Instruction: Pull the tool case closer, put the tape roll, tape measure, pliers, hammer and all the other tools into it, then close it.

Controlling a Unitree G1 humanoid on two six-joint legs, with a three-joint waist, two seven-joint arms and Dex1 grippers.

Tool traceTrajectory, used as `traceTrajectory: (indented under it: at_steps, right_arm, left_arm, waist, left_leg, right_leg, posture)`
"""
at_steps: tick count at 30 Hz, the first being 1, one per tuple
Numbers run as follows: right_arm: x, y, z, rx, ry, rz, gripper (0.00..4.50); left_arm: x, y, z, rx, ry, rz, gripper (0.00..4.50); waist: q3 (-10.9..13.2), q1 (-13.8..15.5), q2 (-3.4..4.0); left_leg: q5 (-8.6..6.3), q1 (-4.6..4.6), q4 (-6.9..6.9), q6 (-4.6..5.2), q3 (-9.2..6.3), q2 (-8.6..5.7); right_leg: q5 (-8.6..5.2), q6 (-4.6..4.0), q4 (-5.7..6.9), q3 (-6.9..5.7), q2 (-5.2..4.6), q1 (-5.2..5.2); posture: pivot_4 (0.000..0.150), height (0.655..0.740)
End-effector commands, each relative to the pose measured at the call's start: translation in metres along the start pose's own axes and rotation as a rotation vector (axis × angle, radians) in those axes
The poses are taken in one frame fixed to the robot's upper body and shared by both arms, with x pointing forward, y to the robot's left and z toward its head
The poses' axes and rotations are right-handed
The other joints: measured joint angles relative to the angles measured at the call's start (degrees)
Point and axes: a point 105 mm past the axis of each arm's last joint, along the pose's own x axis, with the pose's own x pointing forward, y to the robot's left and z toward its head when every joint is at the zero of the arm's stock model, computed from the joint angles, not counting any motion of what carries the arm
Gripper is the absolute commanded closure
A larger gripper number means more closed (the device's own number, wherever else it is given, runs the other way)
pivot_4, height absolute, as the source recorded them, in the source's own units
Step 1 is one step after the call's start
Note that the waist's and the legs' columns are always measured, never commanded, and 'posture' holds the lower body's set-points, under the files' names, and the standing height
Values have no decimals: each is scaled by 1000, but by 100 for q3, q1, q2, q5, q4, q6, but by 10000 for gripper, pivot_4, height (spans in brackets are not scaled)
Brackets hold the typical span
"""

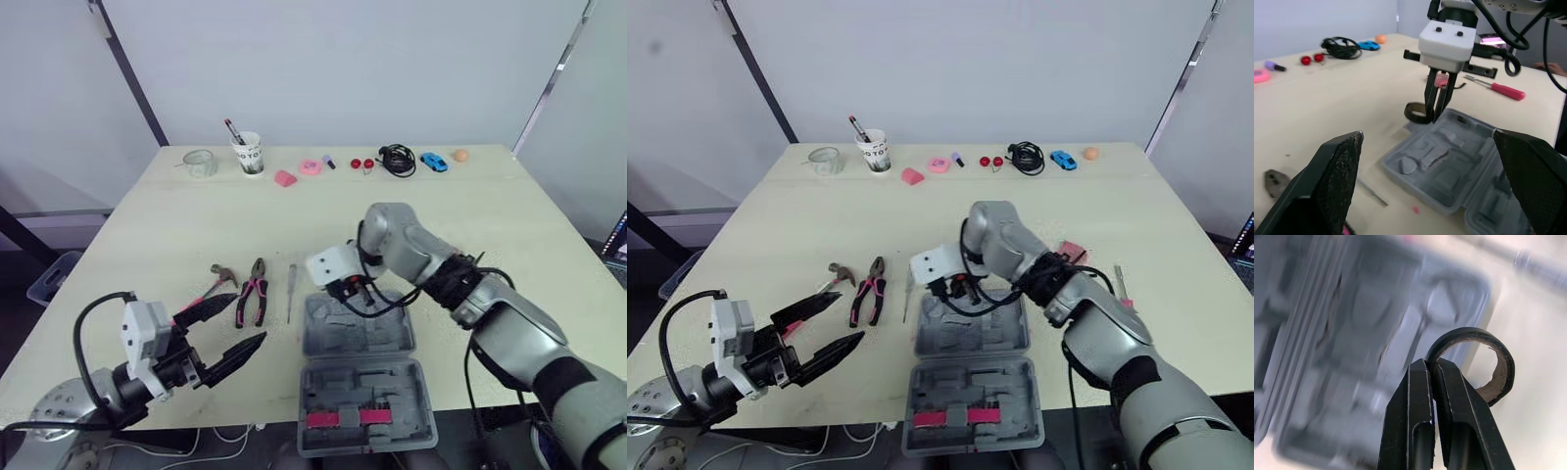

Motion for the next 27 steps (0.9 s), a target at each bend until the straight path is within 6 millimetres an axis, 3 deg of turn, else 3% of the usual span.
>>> traceTrajectory:
  at_steps: [1, 9, 27]
  right_arm:
    - [3, -9, 13, -56, 6, -37, 44789]
    - [26, -4, 32, -142, -19, -24, 44789]
    - [44, -1, 23, -137, -14, -28, 44789]
  left_arm:
    - [-6, 1, 8, 39, -15, 35, 0]
    - [-14, 6, 4, 37, 1, 80, 0]
    - [-10, 10, 0, 37, 16, 79, 0]
  waist:
    - [2, 1, 1]
    - [4, -24, 2]
    - [3, -91, -2]
  left_leg:
    - [0, 0, 0, -1, 0, 0]
    - [3, -3, -2, -6, 0, 0]
    - [1, -4, -4, -4, -2, 1]
  right_leg:
    - [0, 0, 0, 0, 0, 0]
    - [0, 0, 1, -1, 0, -4]
    - [-1, -1, 1, -2, 0, -5]
  posture:
    - [1500, 7400]
    - [1500, 7400]
    - [1500, 7400]
